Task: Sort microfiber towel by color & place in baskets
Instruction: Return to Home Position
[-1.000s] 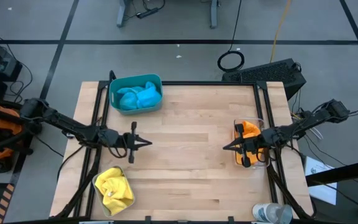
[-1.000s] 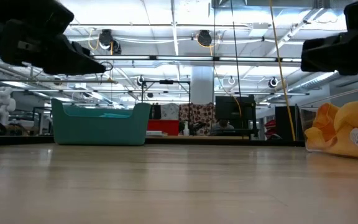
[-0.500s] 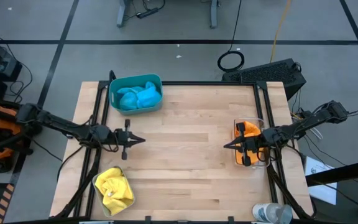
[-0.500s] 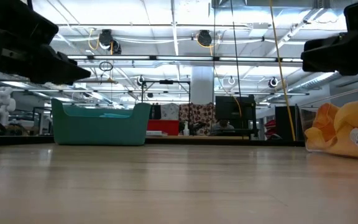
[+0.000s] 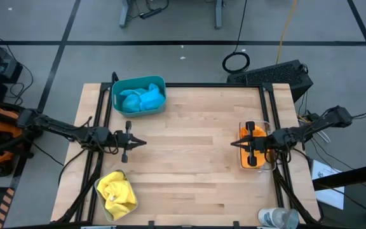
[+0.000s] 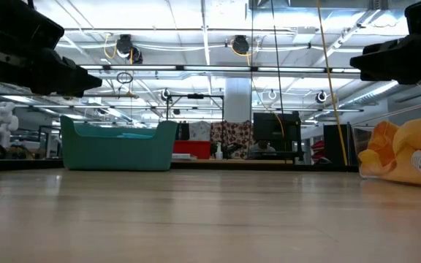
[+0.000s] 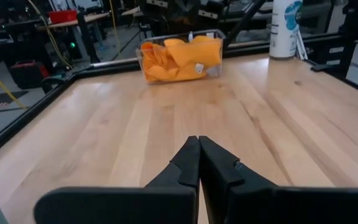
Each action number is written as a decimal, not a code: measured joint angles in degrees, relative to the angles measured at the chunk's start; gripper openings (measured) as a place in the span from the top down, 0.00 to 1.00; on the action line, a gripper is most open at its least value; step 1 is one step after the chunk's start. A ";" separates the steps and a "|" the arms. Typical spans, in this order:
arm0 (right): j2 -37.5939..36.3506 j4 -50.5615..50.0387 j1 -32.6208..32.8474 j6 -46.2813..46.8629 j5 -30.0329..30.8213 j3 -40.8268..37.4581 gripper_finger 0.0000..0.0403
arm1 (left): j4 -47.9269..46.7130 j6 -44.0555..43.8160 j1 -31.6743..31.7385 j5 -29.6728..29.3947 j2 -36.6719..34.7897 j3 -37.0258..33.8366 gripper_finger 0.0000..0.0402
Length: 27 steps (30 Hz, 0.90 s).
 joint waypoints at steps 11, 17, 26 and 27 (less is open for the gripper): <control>-17.17 -14.50 0.00 -1.50 -2.55 0.00 1.00 | -1.79 -2.09 -0.01 -0.25 -0.71 -0.02 0.98; -20.66 -16.56 -2.69 -3.09 -9.07 -0.02 1.00 | 1.10 0.99 0.00 -1.64 -0.84 -0.04 0.98; -20.69 -17.62 -12.88 -2.83 -18.84 0.00 1.00 | 2.46 1.62 -0.01 -1.70 -0.88 -0.07 0.98; -20.69 -17.99 -13.97 -2.40 -19.56 0.00 1.00 | 2.46 1.61 0.00 -1.70 -0.88 -0.07 0.98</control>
